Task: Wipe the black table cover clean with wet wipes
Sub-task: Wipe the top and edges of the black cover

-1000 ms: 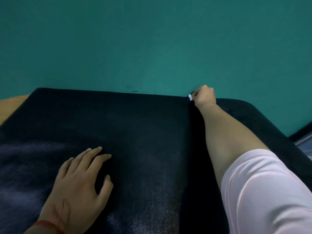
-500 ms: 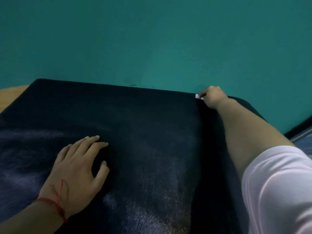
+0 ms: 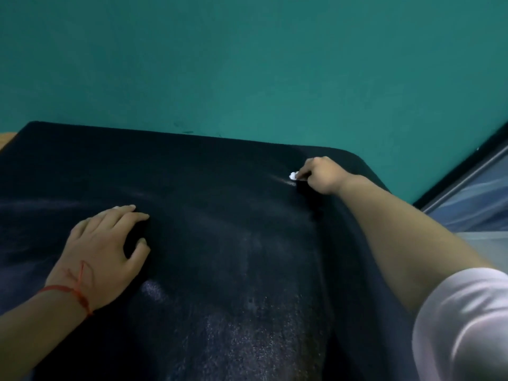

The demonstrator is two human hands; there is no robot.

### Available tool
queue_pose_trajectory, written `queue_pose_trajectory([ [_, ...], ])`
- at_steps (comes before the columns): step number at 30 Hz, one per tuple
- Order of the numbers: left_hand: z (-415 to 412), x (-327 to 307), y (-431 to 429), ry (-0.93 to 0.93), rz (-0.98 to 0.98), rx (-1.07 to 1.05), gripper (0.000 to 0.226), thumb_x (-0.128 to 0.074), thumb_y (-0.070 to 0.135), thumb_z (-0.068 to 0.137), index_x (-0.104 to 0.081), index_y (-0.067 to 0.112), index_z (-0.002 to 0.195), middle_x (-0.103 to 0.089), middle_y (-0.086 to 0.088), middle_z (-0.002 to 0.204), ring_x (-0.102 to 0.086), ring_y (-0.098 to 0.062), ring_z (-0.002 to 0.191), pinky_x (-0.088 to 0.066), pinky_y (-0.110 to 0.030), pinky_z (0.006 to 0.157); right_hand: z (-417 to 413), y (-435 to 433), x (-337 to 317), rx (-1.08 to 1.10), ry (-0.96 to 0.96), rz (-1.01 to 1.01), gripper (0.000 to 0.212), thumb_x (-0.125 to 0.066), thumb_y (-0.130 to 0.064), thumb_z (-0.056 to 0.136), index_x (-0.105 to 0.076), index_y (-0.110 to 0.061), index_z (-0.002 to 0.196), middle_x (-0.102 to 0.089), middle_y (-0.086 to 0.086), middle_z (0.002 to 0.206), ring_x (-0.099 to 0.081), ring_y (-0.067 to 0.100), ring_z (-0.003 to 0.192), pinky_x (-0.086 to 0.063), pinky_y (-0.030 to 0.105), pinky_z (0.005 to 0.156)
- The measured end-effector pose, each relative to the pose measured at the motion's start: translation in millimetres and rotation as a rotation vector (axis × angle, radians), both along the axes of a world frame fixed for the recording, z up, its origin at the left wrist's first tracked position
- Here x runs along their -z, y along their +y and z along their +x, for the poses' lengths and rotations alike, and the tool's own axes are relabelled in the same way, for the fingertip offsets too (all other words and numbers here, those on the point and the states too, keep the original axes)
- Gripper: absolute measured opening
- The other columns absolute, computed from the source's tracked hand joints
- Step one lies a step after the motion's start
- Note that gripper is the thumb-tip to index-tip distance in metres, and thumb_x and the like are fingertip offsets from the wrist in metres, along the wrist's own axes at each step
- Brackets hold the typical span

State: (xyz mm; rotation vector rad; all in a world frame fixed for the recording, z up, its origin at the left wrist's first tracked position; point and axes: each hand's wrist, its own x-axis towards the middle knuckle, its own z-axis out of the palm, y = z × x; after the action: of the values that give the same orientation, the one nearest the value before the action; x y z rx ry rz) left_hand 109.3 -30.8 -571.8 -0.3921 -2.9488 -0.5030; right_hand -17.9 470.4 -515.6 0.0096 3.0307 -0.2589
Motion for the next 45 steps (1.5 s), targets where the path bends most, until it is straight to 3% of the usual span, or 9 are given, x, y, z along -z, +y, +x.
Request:
queue_pose_trajectory([
  [7, -1, -2, 3, 0.016, -0.024, -0.012, 0.045, -0.06, 0.039, 0.097, -0.055, 0.031, 0.141, -0.052, 0.002, 0.152, -0.044, -0.023, 0.143, -0.032, -0.056, 0.119, 82, -11, 5, -0.026, 0.025, -0.116, 0.048, -0.054, 0.01, 0.089, -0.084, -0.02, 0.112, -0.067, -0.014, 0.101, -0.064, 0.012, 0.105, -0.044, 0.018, 0.098],
  [11, 2, -4, 4, 0.024, -0.019, -0.013, 0.044, -0.06, 0.039, 0.097, -0.055, 0.032, 0.14, -0.052, 0.004, 0.151, -0.045, -0.023, 0.142, -0.032, -0.055, 0.119, 128, -20, 9, -0.046, 0.047, -0.176, 0.05, -0.054, 0.014, 0.085, -0.084, -0.017, 0.11, -0.069, -0.007, 0.101, -0.068, 0.015, 0.101, -0.052, 0.028, 0.102],
  [18, 6, -12, 6, 0.036, -0.013, -0.008, 0.044, -0.058, 0.04, 0.098, -0.055, 0.03, 0.141, -0.053, 0.001, 0.151, -0.045, -0.025, 0.142, -0.032, -0.056, 0.119, 211, -39, 17, -0.069, 0.066, -0.264, 0.06, -0.051, 0.021, 0.078, -0.085, -0.018, 0.109, -0.066, -0.004, 0.096, -0.067, 0.007, 0.095, -0.054, 0.025, 0.096],
  [25, 8, -13, 3, 0.033, -0.022, -0.002, 0.044, -0.054, 0.042, 0.1, -0.054, 0.03, 0.142, -0.051, -0.001, 0.152, -0.044, -0.026, 0.143, -0.032, -0.056, 0.118, 299, -55, 23, -0.104, 0.097, -0.225, 0.066, -0.045, 0.014, 0.073, -0.084, -0.023, 0.112, -0.063, -0.013, 0.096, -0.063, 0.011, 0.1, -0.053, 0.03, 0.096],
  [30, 6, -12, 4, 0.033, -0.025, 0.0, 0.043, -0.056, 0.042, 0.1, -0.055, 0.03, 0.141, -0.052, -0.002, 0.152, -0.044, -0.028, 0.142, -0.032, -0.057, 0.116, 367, -70, 25, -0.087, 0.113, -0.222, 0.067, -0.041, 0.006, 0.071, -0.083, -0.025, 0.113, -0.058, -0.019, 0.098, -0.059, 0.009, 0.1, -0.052, 0.027, 0.093],
  [35, 6, -8, 4, 0.047, -0.033, 0.006, 0.043, -0.056, 0.041, 0.1, -0.057, 0.027, 0.14, -0.054, -0.005, 0.15, -0.047, -0.03, 0.141, -0.035, -0.058, 0.115, 415, -79, 28, -0.071, 0.125, -0.242, 0.053, -0.054, 0.002, 0.079, -0.081, -0.028, 0.114, -0.058, -0.019, 0.099, -0.058, 0.009, 0.099, -0.052, 0.02, 0.083],
  [40, 9, -9, 3, 0.047, -0.067, 0.011, 0.047, -0.053, 0.042, 0.101, -0.056, 0.024, 0.144, -0.052, -0.008, 0.153, -0.046, -0.032, 0.143, -0.035, -0.058, 0.116, 431, -90, 29, -0.033, 0.158, -0.22, 0.025, -0.081, -0.018, 0.086, -0.076, -0.031, 0.106, -0.052, -0.023, 0.098, -0.054, 0.003, 0.098, -0.052, 0.02, 0.075],
  [43, 13, -9, 2, 0.018, -0.085, 0.019, 0.049, -0.049, 0.044, 0.103, -0.055, 0.024, 0.147, -0.05, -0.008, 0.155, -0.043, -0.031, 0.146, -0.034, -0.056, 0.118, 428, -97, 30, 0.001, 0.167, -0.186, 0.035, -0.087, -0.02, 0.081, -0.06, -0.04, 0.092, -0.047, -0.025, 0.096, -0.05, -0.002, 0.095, -0.048, 0.02, 0.071],
  [45, 16, -9, -1, -0.012, -0.066, 0.038, 0.047, -0.05, 0.043, 0.103, -0.056, 0.025, 0.146, -0.05, -0.007, 0.156, -0.042, -0.03, 0.148, -0.033, -0.054, 0.12, 431, -99, 29, 0.038, 0.122, -0.205, 0.034, -0.084, -0.019, 0.083, -0.059, -0.041, 0.086, -0.053, -0.021, 0.096, -0.055, 0.003, 0.095, -0.054, 0.028, 0.073],
])
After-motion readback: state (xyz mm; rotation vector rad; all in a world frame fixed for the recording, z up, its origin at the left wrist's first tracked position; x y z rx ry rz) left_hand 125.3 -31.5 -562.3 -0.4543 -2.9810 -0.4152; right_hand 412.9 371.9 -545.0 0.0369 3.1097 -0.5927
